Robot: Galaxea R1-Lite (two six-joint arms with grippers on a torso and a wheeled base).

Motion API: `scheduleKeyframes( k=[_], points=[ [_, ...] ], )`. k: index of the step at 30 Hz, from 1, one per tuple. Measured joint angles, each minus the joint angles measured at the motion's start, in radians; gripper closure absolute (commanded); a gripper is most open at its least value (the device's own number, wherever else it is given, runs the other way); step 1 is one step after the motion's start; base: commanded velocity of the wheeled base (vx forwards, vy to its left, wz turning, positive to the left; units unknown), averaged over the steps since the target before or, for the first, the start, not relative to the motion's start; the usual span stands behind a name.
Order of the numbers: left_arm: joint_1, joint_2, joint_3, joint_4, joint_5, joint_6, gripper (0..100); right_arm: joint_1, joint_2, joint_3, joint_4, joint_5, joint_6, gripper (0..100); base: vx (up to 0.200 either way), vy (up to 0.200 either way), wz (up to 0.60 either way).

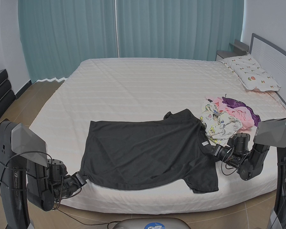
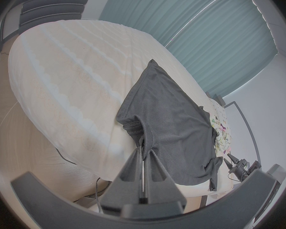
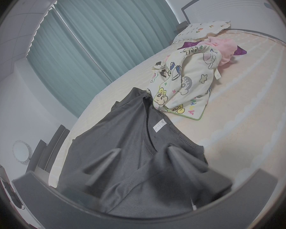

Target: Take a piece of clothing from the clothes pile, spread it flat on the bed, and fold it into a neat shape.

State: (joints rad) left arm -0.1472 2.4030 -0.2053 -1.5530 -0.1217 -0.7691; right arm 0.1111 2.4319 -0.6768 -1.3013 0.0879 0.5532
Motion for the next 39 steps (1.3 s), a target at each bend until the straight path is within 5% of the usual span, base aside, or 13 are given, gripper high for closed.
scheduleKeyframes(
  k=[12,23,29,39],
  points=[
    [0.000,0.002,-0.002,0.000,-0.001,-0.002,100,-0.049,-0.063,0.271,-0.023,0.021,0.012,0,0.000,0.000,0.00],
    [0.000,0.002,-0.002,0.000,0.000,-0.002,100,0.033,-0.064,0.542,-0.203,0.022,0.068,0,0.000,0.000,0.00],
    [0.000,0.002,-0.002,0.000,0.000,-0.002,100,0.117,0.007,0.588,-0.252,-0.087,0.121,0,0.000,0.000,0.00],
    [0.000,0.002,-0.002,0.000,0.000,-0.002,100,0.196,0.042,0.583,-0.252,-0.146,0.270,0,0.000,0.000,0.00]
  ],
)
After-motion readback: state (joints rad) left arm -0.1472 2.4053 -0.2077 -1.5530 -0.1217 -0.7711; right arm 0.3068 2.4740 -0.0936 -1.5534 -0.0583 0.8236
